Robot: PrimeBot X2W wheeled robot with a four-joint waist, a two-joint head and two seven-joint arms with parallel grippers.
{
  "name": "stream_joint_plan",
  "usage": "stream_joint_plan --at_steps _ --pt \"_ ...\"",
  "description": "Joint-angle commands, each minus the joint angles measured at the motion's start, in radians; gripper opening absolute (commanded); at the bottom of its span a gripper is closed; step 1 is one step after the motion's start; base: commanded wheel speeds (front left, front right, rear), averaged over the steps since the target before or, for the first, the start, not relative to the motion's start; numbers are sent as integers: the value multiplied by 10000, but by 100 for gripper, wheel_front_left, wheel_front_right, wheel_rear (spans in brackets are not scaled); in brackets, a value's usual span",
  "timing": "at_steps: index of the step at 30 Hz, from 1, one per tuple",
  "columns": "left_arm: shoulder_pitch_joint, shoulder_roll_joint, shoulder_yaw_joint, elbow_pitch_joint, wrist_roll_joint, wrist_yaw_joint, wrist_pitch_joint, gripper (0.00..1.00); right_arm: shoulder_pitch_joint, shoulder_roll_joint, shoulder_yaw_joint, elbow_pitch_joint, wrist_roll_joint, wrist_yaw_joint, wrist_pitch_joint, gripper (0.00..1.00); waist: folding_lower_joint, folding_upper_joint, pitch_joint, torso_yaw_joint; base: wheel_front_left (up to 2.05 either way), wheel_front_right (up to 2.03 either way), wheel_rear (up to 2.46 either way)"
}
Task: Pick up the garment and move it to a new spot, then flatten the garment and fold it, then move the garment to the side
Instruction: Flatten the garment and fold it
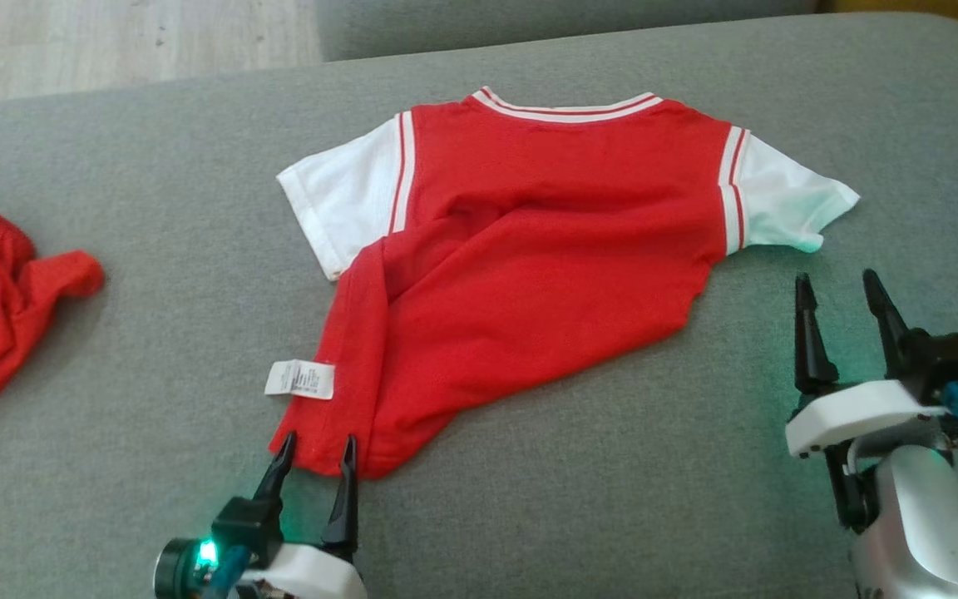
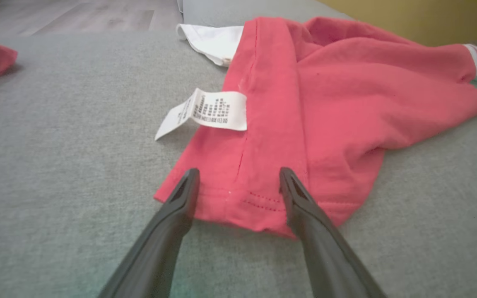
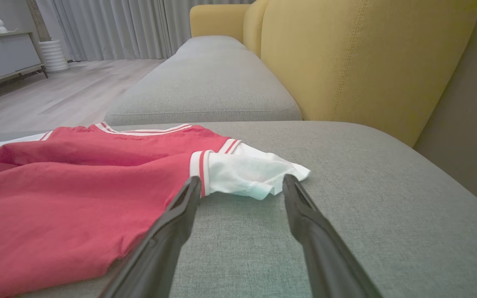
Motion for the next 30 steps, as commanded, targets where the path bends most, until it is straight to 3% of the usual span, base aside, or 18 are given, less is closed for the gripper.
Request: stream_joint_plan --at_steps 1,7,8,9,15,21,30 --pt "-504 7 238 107 35 159 -82 100 -73 51 346 -443 11 -7 -39 100 0 0 42 -80 0 0 0" --pt "-715 7 22 822 -195 65 -82 100 112 120 718 -592 114 -7 -39 100 0 0 84 -144 0 0 0" --pt "-755 7 -35 879 -207 22 -82 44 141 133 761 -591 161 -7 -39 100 0 0 87 -145 0 0 0" --pt "-790 7 -78 912 -212 -11 -82 0 166 143 777 -594 194 -7 -39 100 0 0 85 -140 0 0 0" --pt "-905 7 -46 -9 68 -34 -82 0 325 185 796 -496 327 -7 -39 100 0 0 -25 57 0 0 0" --pt "-1107 7 -192 -2339 709 -339 -82 0 513 211 689 -261 448 -7 -39 100 0 0 -370 449 0 0 0" --pt "-2318 7 -1683 -4701 943 -979 -82 0 703 226 905 143 911 -7 -39 100 0 0 -940 750 0 0 0"
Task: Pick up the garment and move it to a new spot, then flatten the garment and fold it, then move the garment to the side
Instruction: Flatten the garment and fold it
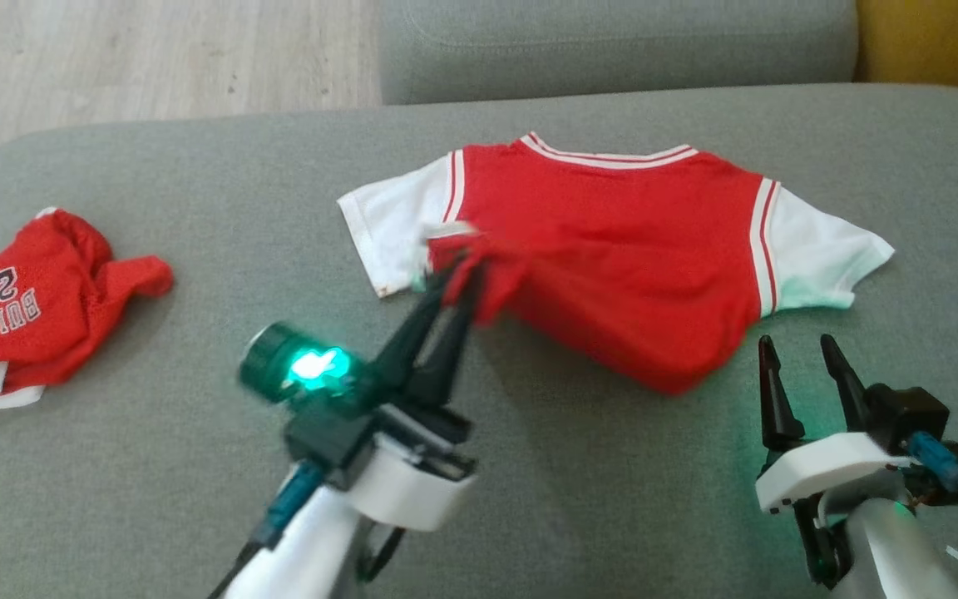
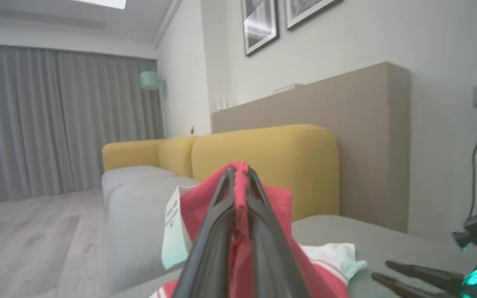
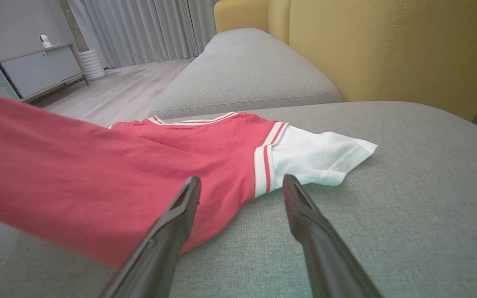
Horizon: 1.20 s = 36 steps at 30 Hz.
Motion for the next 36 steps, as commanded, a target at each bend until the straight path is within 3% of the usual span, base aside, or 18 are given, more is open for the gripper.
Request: stream_joint_plan --at_steps 1,6,12,16,24,33,34,35,36 --pt "-657 8 -2 -523 -74 -80 -49 0 -70 -7 264 -207 62 -7 -39 100 1 -1 -75 25 0 0 0" --pt "-1142 8 -777 -832 -671 68 -49 0 -9 -6 231 -152 192 -7 -39 100 1 -1 2 -70 0 0 0" --pt "-1776 86 159 -269 -854 555 -49 0 -202 -6 103 -194 170 -7 -40 100 1 -1 524 -216 0 0 0" --pt "-2779 923 1254 1398 -722 465 -49 0 -511 -6 207 -264 180 -7 -40 100 1 -1 1048 -399 0 0 0" --pt "-4306 2077 2217 4599 -647 289 -49 0 -1151 -5 794 -314 410 -7 -40 100 1 -1 1860 -998 0 0 0" --pt "-5905 2951 2923 6211 -54 905 -49 0 -1500 -5 1015 -880 522 -7 -40 100 1 -1 2372 -1611 0 0 0" --pt "-5982 2961 2966 6227 -5 1006 -49 8 -1486 -5 1032 -918 530 -7 -40 100 1 -1 2366 -1645 0 0 0" --pt "-6058 3013 3046 6288 -9 1034 -49 48 -1478 -5 1055 -954 540 -7 -40 100 1 -1 2360 -1684 0 0 0" --pt "-6098 3032 3114 6376 -17 1063 -49 100 -1473 -5 1067 -986 558 -7 -40 100 1 -1 2337 -1707 0 0 0"
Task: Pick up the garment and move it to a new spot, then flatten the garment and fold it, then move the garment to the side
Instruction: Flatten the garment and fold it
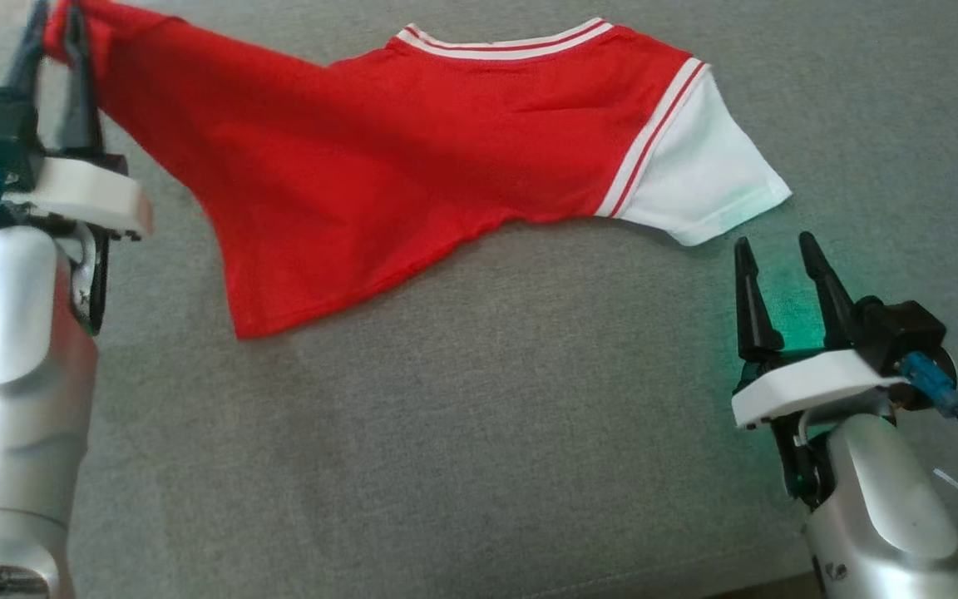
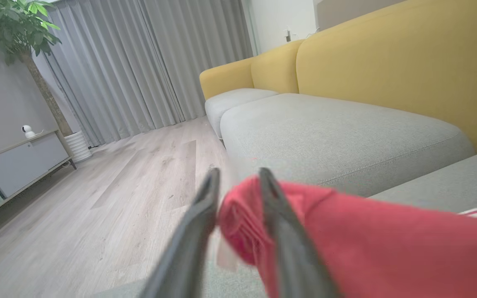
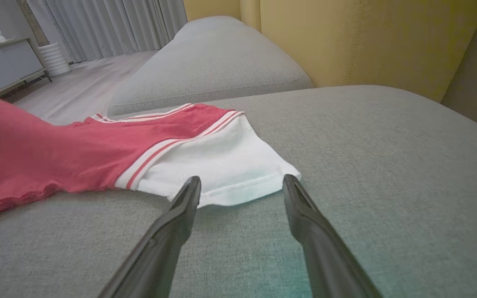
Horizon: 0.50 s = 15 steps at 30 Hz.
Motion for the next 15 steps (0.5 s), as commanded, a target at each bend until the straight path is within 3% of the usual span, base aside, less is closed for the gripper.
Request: stream_joint_plan --at_steps 1,7,15 --pt "-355 453 415 -126 47 144 -46 100 -160 -17 271 -384 98 -7 -40 100 -2 0 -75 -44 0 0 0" --pt "560 -150 829 -541 -193 532 -46 100 26 -17 279 -807 307 -7 -40 100 -2 0 -553 75 0 0 0" --pt "3162 -1168 1256 -2154 -295 449 -46 100 424 -16 285 -818 290 -7 -40 100 -2 0 -1348 482 0 0 0"
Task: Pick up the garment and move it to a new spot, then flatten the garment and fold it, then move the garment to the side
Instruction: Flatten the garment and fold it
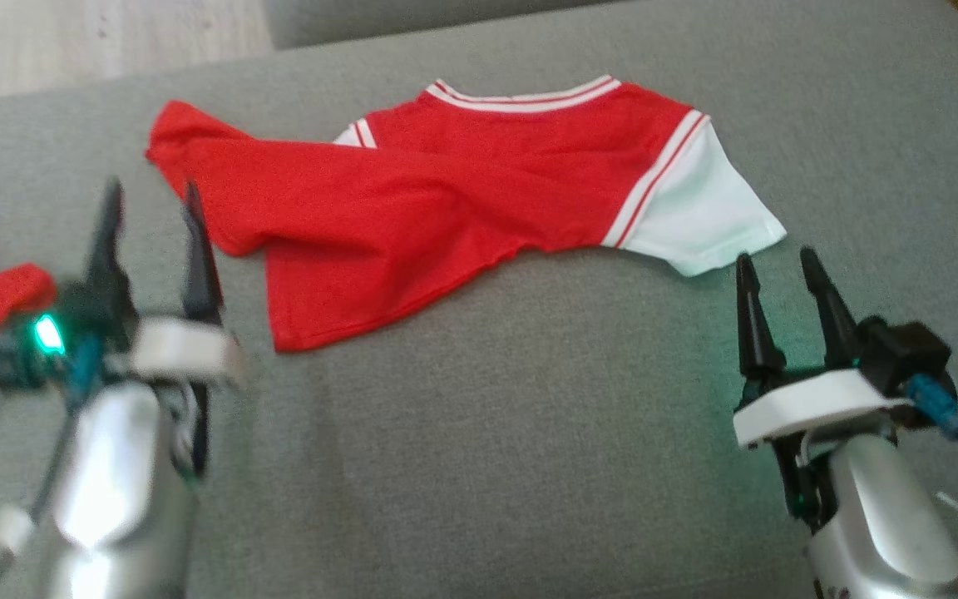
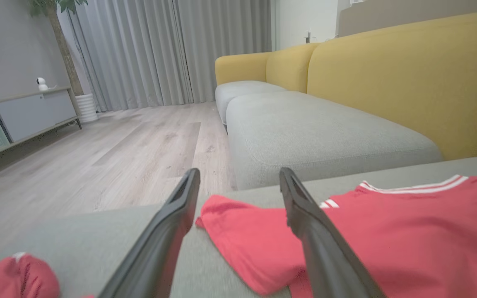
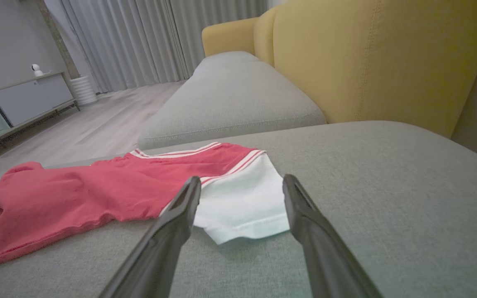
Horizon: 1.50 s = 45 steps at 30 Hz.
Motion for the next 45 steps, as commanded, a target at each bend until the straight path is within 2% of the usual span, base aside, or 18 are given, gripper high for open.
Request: stream_joint_plan --at_steps 1,11,20,28,38,45 --pt "315 109 404 -610 31 -14 -46 100 18 -16 230 -191 70 -7 -40 100 1 0 -332 219 0 0 0" --pt "3421 -788 517 -1365 267 -465 -46 100 717 -16 145 331 -61 -7 -40 100 1 0 -1354 787 0 0 0" --pt "4667 -1073 412 -1668 286 -509 -46 100 1108 -16 235 481 39 -7 -40 100 1 0 -1682 946 0 0 0" --pt "4387 -1115 337 -1727 330 -622 -46 100 1002 -16 320 401 31 -7 -40 100 1 0 -1390 863 0 0 0" --pt "2315 -1123 -502 -1063 -419 -825 -46 100 239 -16 483 159 53 -7 -40 100 1 0 225 410 0 0 0" --pt "1488 -1123 -447 226 -709 -519 -46 100 -266 -16 513 -31 149 -7 -40 100 1 0 975 -12 0 0 0"
